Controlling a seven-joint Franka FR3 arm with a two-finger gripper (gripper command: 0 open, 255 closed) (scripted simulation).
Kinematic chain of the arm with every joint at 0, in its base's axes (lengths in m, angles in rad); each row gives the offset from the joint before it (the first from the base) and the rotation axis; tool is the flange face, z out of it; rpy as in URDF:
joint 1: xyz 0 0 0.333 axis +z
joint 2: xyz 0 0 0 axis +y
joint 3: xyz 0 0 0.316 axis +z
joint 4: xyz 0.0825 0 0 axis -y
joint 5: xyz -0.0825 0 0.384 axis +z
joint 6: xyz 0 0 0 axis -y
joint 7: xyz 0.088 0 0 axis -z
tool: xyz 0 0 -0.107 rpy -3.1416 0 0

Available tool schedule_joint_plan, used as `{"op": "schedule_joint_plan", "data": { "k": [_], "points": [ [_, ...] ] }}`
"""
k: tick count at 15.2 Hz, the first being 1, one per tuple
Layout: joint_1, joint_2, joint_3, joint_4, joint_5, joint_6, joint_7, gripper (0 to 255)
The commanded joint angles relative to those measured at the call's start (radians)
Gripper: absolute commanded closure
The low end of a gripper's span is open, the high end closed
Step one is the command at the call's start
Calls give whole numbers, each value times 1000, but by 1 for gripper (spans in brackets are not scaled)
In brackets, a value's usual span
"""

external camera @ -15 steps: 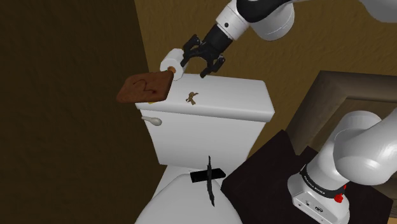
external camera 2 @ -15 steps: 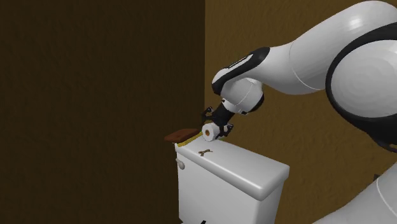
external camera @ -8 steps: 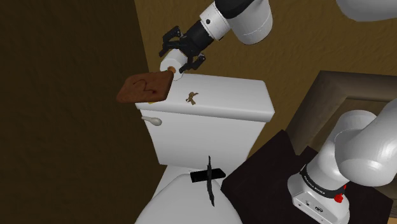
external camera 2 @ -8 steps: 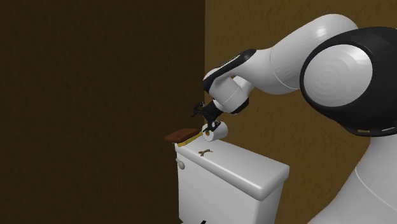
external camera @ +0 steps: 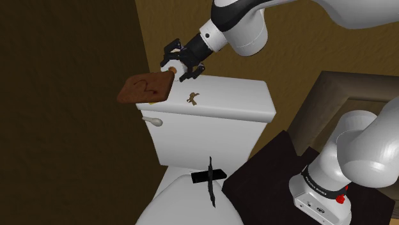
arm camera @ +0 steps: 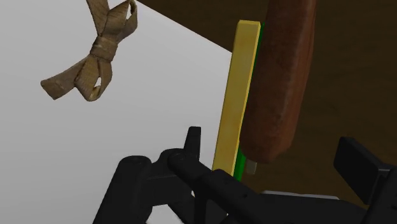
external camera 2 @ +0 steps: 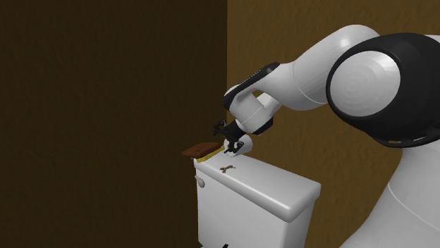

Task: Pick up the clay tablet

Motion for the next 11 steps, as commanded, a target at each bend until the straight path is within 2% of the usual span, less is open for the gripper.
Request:
{"op": "schedule_joint_plan", "data": {
  "k": [1,11],
  "points": [
    [1,3,-1,-1,5,3,-6,255],
    [-2,-2,1,5,-8,-4,10,255]
  ]
}}
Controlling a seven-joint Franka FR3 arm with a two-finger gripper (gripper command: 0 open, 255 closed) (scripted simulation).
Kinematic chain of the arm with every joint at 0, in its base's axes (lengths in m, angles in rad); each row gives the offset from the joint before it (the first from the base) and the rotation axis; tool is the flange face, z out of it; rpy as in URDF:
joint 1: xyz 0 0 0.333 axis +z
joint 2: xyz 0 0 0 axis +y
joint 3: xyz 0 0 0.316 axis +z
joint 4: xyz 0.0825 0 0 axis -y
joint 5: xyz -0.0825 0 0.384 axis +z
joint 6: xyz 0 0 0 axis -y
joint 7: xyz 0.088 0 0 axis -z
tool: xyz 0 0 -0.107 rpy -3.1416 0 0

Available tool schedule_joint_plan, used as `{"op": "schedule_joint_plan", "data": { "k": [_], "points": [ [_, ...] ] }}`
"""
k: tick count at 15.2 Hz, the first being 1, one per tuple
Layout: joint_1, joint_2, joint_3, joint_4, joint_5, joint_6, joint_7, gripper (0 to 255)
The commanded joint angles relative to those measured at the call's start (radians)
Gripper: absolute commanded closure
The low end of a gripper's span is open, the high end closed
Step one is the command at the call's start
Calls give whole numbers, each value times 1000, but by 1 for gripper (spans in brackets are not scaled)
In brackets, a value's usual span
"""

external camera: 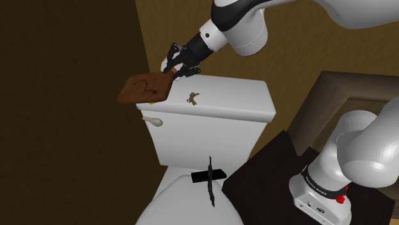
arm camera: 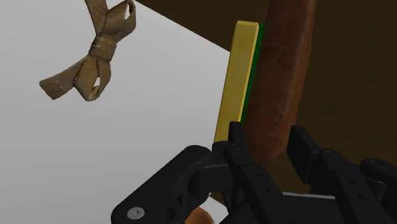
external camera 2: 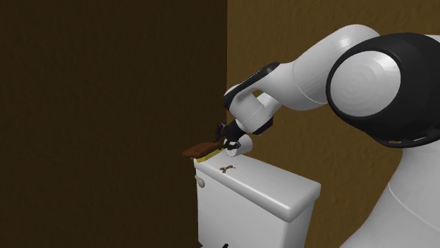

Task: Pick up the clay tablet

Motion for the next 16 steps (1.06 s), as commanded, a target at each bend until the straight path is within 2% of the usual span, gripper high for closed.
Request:
{"op": "schedule_joint_plan", "data": {
  "k": [1,12,16],
  "points": [
    [-5,-6,2,11,-20,-14,22,255],
    [-40,-40,10,106,-137,-117,160,255],
    [-46,-44,11,128,-156,-139,183,255]
  ]
}}
